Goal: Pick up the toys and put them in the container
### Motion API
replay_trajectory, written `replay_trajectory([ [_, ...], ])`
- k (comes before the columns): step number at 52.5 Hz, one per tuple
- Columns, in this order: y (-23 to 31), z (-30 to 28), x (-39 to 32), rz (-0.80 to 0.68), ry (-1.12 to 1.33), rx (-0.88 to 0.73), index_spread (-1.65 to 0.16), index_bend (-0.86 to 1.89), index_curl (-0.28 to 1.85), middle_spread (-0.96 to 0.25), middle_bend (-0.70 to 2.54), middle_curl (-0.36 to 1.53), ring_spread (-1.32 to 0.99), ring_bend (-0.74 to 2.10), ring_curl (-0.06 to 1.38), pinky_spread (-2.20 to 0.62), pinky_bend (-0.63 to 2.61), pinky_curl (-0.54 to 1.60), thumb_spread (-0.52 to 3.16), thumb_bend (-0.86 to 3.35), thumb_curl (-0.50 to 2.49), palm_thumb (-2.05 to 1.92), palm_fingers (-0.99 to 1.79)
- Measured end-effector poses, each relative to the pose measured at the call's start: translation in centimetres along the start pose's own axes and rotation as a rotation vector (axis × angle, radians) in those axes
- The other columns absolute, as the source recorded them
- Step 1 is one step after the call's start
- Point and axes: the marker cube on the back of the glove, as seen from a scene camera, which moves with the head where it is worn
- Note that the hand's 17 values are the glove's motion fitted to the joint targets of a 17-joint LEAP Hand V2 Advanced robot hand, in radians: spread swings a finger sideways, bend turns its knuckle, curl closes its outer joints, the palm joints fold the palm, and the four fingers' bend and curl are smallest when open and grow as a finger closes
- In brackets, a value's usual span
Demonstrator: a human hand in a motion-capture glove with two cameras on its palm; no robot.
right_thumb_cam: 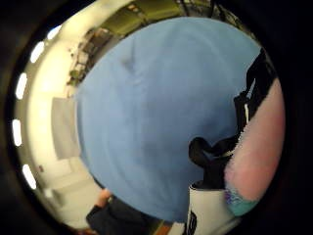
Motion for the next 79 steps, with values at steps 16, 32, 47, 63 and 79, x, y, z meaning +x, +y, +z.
replay_trajectory([
  [16, -0.8, -12.1, -9.4, -0.125, 0.037, 0.111, -0.44, 0.68, 0.99, -0.40, 0.85, 0.59, -0.40, 1.21, 0.54, -0.47, 0.93, 0.42, 0.80, 0.26, 0.77, 0.58, 1.16],
  [32, -1.1, -27.2, -28.8, -0.359, 0.023, 0.284, -0.47, 0.63, 1.19, -0.39, 0.88, 0.65, -0.40, 1.25, 0.55, -0.47, 0.97, 0.45, 0.67, 0.29, 0.96, 0.54, 1.11],
  [47, 2.6, -33.5, -52.8, -0.601, -0.010, 0.349, -0.49, 0.56, 1.32, -0.39, 0.87, 0.69, -0.39, 1.26, 0.55, -0.47, 0.98, 0.46, 0.60, 0.33, 1.12, 0.50, 1.11],
  [63, 1.2, -29.8, -58.6, -0.813, -0.170, 0.270, -0.51, 0.50, 1.43, -0.39, 0.84, 0.72, -0.39, 1.27, 0.54, -0.47, 0.97, 0.46, 0.55, 0.36, 1.28, 0.45, 1.11],
  [79, 0.3, -26.5, -59.2, -0.775, -0.160, 0.127, -0.52, 0.35, 1.48, -0.41, 0.69, 0.72, -0.39, 1.26, 0.52, -0.48, 0.98, 0.45, 0.59, 0.32, 1.37, 0.34, 0.92],
])
